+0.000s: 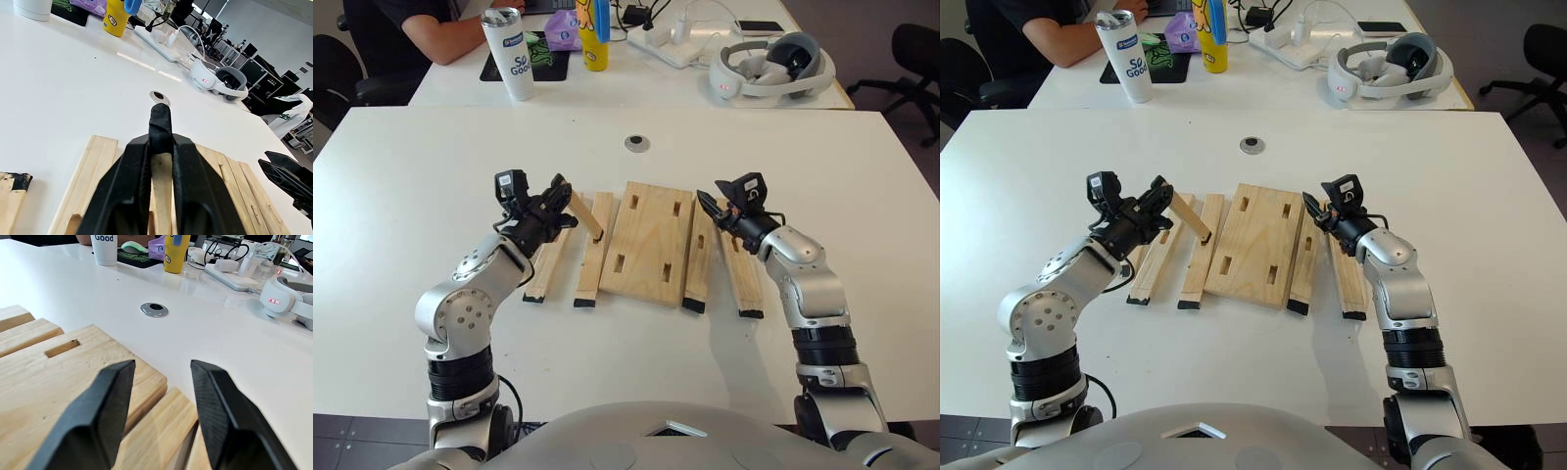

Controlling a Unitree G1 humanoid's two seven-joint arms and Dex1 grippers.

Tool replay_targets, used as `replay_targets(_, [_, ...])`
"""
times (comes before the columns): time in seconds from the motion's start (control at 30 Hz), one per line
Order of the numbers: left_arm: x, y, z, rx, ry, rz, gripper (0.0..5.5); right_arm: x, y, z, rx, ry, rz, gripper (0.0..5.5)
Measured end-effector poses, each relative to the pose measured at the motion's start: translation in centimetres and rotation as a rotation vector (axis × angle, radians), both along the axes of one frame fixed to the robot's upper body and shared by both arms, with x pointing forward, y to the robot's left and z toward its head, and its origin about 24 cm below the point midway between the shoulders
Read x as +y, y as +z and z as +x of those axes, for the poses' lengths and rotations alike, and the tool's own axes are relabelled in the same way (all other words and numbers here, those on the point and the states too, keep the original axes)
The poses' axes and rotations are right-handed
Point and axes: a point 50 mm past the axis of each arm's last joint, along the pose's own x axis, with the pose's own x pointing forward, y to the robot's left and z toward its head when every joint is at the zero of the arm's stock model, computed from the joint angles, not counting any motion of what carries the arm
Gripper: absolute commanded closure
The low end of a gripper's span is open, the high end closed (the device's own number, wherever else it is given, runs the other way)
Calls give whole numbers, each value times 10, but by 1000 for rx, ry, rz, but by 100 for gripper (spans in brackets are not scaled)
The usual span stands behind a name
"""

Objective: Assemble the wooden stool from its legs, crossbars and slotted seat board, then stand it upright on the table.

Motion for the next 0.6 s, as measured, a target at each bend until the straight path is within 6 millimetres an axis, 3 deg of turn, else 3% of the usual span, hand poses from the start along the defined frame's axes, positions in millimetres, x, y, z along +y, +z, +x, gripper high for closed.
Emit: replay_targets(0.6, [-1,-5,-1,-5,36,44,506,6,0,-1,-1,24,-6,340])
